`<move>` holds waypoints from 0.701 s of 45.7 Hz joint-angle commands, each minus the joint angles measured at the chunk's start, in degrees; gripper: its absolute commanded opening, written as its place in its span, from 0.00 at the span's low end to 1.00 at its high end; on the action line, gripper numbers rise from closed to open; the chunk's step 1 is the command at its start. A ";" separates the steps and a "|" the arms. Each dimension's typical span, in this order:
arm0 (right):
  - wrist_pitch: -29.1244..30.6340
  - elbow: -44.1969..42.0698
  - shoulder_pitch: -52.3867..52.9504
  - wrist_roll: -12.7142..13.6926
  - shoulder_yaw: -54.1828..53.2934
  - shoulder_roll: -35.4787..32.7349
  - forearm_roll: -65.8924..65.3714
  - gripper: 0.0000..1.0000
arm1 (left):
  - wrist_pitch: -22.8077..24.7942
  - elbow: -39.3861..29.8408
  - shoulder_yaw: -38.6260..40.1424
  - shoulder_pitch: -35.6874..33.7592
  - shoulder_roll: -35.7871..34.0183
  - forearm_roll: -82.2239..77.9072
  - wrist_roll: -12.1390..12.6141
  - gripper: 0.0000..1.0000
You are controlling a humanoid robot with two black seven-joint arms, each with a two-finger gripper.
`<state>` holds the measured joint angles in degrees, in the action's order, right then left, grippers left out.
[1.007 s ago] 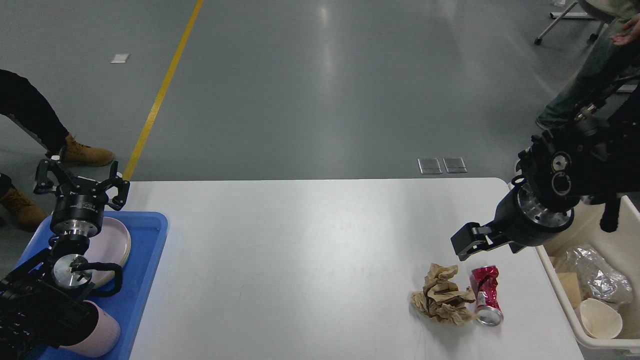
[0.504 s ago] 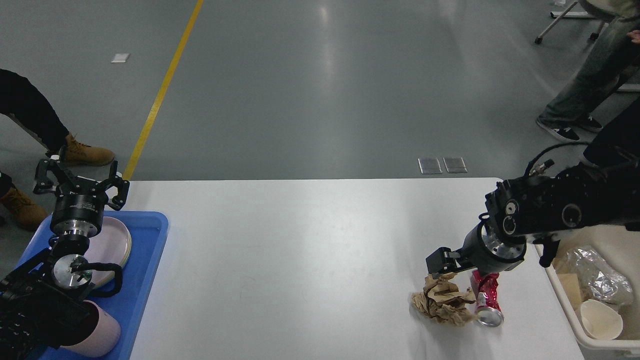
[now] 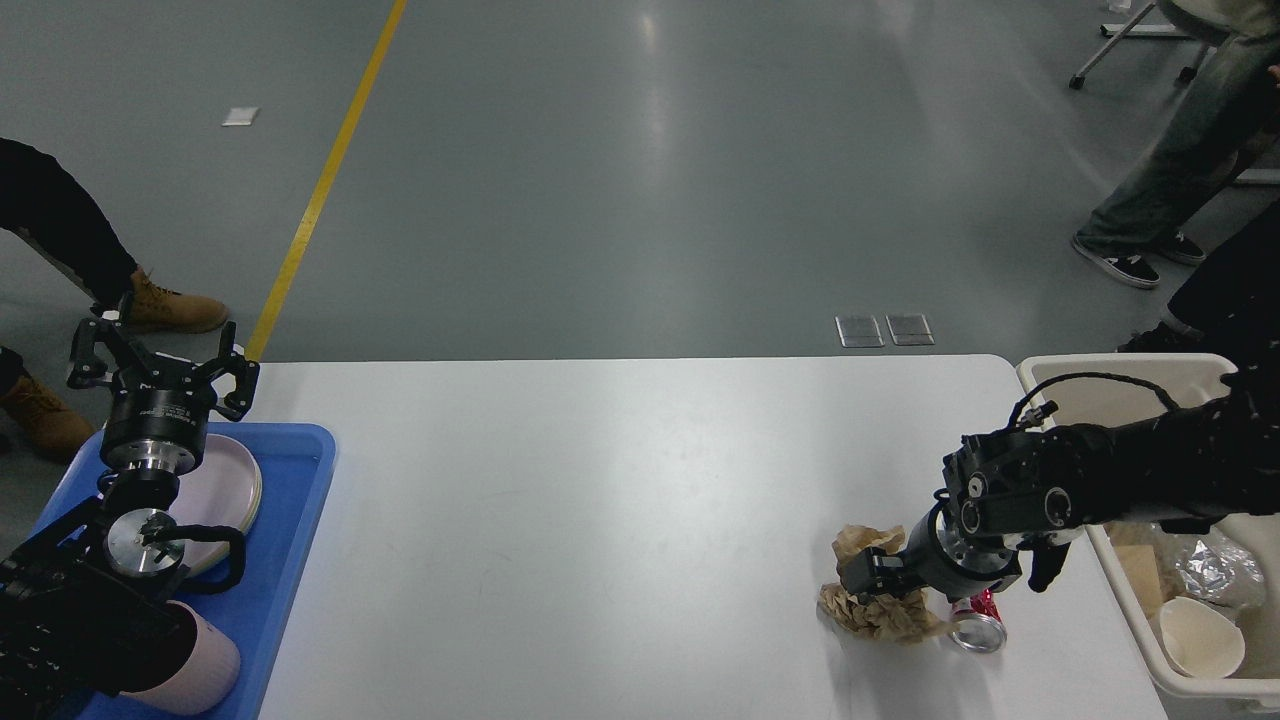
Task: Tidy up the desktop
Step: 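Lower the right gripper onto the crumpled brown paper and grasp it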
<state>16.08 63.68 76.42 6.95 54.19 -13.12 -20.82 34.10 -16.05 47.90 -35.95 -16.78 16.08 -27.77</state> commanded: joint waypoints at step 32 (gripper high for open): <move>12.83 1.01 4.34 0.96 -0.40 -1.82 0.78 0.00 | 0.00 0.05 0.00 0.00 0.00 0.00 0.00 0.96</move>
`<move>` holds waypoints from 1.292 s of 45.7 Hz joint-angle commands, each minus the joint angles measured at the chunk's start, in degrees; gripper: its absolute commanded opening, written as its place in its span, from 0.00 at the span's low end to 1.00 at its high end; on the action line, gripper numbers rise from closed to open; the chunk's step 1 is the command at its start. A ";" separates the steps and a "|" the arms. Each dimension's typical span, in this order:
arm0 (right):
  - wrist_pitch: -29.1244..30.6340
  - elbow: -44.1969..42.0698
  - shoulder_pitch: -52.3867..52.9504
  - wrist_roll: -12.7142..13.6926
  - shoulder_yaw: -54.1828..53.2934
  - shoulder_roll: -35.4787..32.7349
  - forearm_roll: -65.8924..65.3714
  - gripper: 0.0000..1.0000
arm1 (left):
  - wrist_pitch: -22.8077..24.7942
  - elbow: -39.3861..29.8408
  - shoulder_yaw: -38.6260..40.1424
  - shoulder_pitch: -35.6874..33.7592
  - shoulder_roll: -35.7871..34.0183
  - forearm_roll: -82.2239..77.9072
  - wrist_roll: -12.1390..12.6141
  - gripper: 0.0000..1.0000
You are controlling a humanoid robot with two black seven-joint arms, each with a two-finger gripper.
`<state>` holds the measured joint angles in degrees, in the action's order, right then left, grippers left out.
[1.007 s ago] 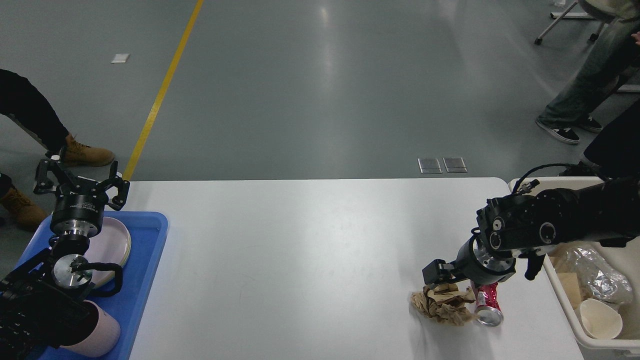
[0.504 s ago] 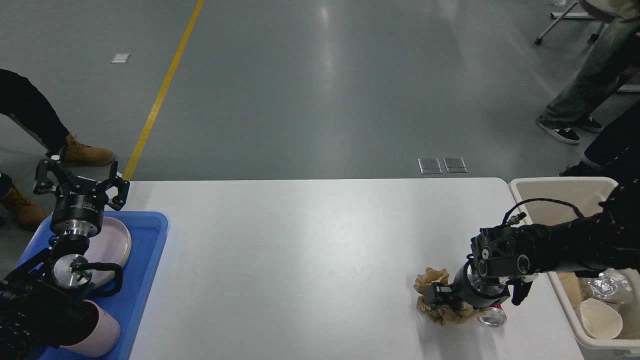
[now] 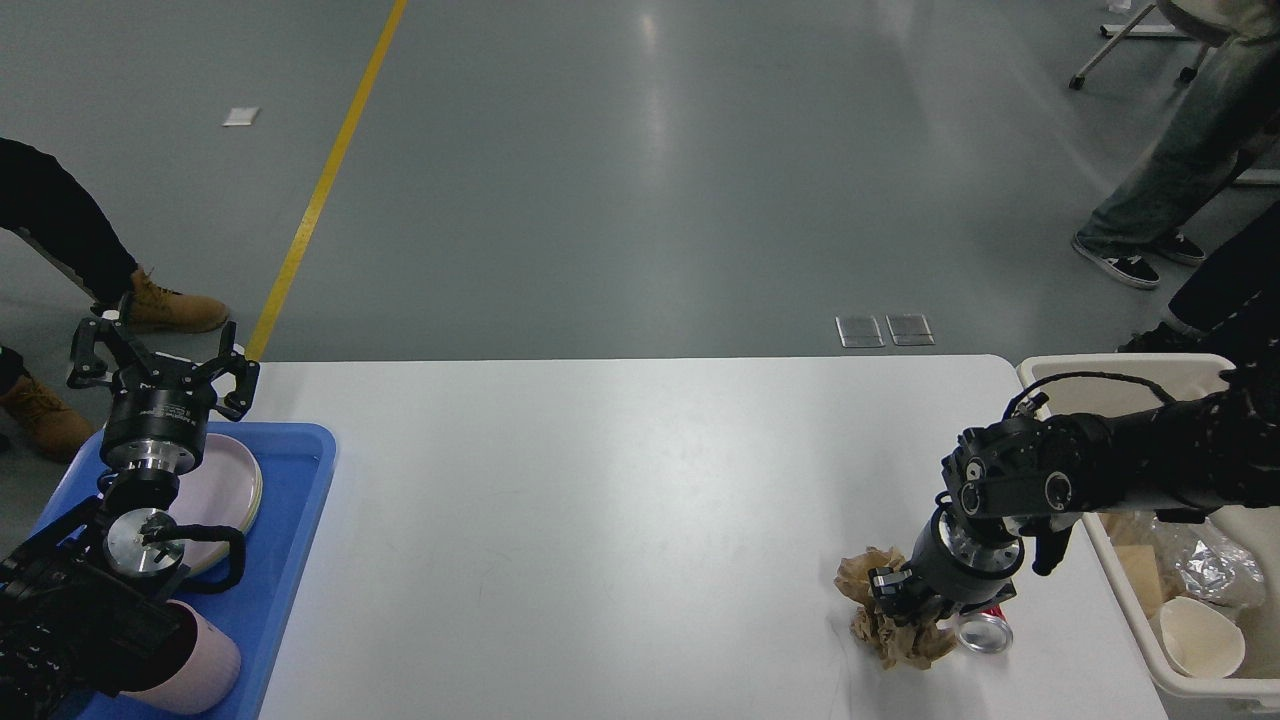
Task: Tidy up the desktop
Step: 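Lower the right gripper onto the crumpled brown paper and grasp it, then lift the crumpled paper and carry it over the white bin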
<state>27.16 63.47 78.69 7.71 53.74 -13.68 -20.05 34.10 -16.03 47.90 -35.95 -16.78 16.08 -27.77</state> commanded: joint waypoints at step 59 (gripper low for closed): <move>27.84 -9.74 43.94 0.20 22.62 -18.65 -0.95 0.00 | 0.00 -0.05 0.00 0.00 0.00 0.00 0.00 0.96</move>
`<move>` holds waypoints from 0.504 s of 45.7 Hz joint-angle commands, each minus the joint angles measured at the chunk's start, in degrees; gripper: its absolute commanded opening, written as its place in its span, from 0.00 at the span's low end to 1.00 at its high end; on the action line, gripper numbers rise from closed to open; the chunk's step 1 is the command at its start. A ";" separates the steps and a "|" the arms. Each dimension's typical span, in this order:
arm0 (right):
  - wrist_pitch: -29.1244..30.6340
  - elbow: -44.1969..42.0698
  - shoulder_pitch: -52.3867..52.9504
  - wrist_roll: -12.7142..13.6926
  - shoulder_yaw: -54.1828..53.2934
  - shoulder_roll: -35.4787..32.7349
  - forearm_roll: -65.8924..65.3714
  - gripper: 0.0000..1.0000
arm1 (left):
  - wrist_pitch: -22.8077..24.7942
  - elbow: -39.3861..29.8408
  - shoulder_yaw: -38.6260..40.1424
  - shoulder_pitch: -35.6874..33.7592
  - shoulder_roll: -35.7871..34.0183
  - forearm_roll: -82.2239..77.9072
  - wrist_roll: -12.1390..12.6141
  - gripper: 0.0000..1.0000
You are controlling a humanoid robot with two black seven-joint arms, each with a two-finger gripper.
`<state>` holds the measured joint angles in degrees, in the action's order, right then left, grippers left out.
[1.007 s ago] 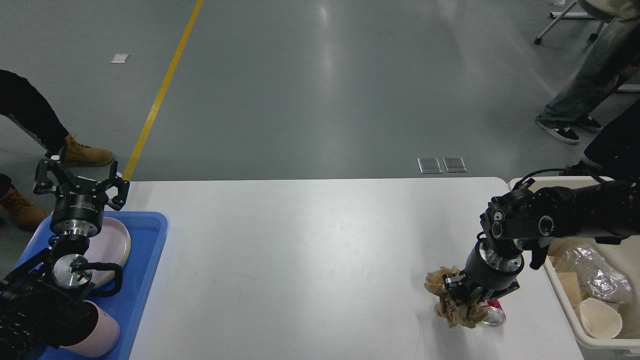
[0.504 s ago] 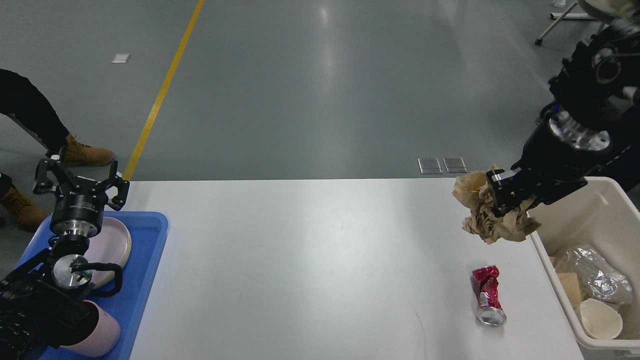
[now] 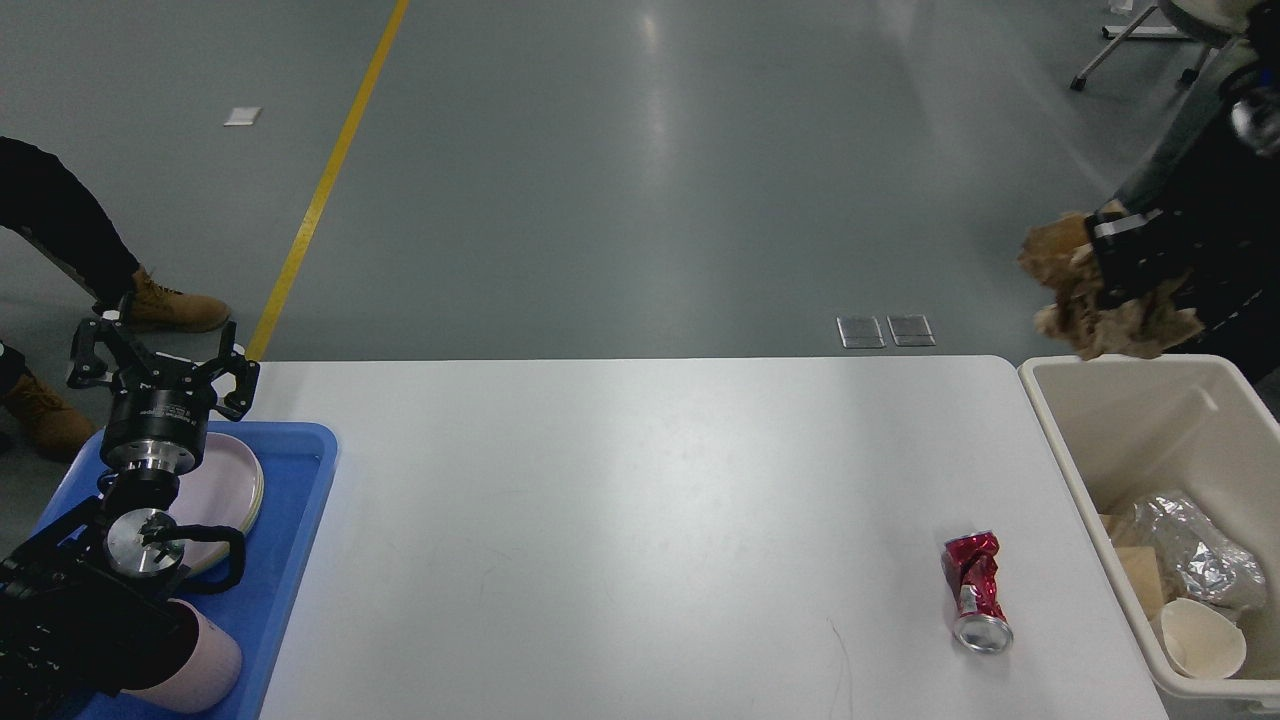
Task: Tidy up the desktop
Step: 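Lift the crumpled paper and carry it over the white bin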
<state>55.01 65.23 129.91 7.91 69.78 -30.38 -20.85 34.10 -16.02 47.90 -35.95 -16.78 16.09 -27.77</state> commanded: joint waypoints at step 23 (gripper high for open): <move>-27.84 -32.27 -61.34 0.79 3.09 -1.08 -2.71 0.00 | 0.00 -0.06 0.00 0.00 -0.01 0.00 0.00 0.96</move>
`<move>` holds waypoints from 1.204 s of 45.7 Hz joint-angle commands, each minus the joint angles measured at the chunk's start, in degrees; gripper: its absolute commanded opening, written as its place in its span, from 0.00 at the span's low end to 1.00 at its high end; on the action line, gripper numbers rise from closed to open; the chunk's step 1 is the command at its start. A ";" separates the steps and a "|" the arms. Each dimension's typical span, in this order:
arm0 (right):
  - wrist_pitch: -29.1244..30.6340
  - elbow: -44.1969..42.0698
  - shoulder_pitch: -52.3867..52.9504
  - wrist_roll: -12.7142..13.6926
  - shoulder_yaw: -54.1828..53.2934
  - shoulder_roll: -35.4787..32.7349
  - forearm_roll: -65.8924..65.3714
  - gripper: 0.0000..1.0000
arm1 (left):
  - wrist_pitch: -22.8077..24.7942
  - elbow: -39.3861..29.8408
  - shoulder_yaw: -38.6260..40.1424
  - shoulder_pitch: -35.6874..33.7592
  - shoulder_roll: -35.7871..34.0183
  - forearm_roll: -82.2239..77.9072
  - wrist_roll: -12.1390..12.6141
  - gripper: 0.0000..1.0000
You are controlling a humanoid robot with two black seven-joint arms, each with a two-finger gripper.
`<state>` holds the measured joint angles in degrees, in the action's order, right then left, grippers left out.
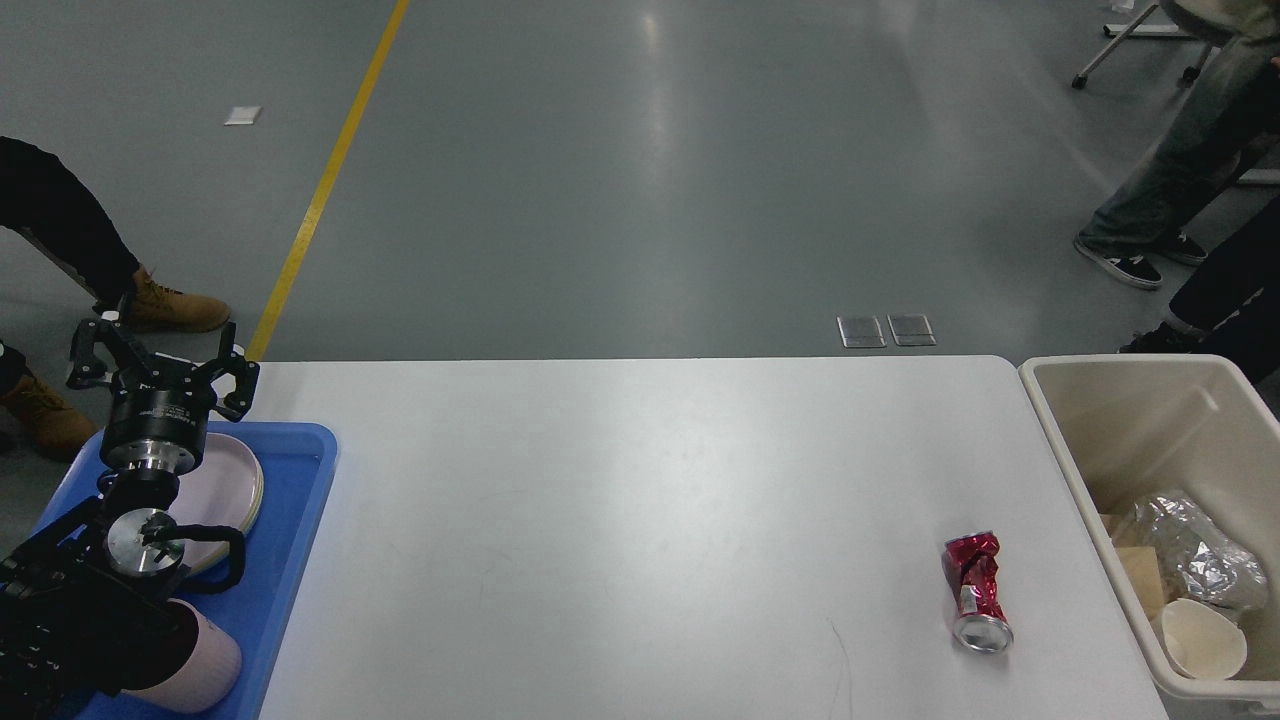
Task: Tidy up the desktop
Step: 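Lift the crumpled paper and carry it over the white bin, then lower the crumpled paper into the bin and open the right gripper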
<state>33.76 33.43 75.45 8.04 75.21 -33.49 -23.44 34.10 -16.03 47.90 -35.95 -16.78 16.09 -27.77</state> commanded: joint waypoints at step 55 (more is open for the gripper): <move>-29.90 -9.62 -27.91 3.21 -15.44 10.38 0.58 0.84 | 0.00 -0.05 0.00 0.00 0.00 -0.01 0.00 0.96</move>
<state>6.17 23.93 47.71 11.33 59.88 -22.91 -23.10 34.10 -16.04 47.90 -35.95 -16.78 16.08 -27.77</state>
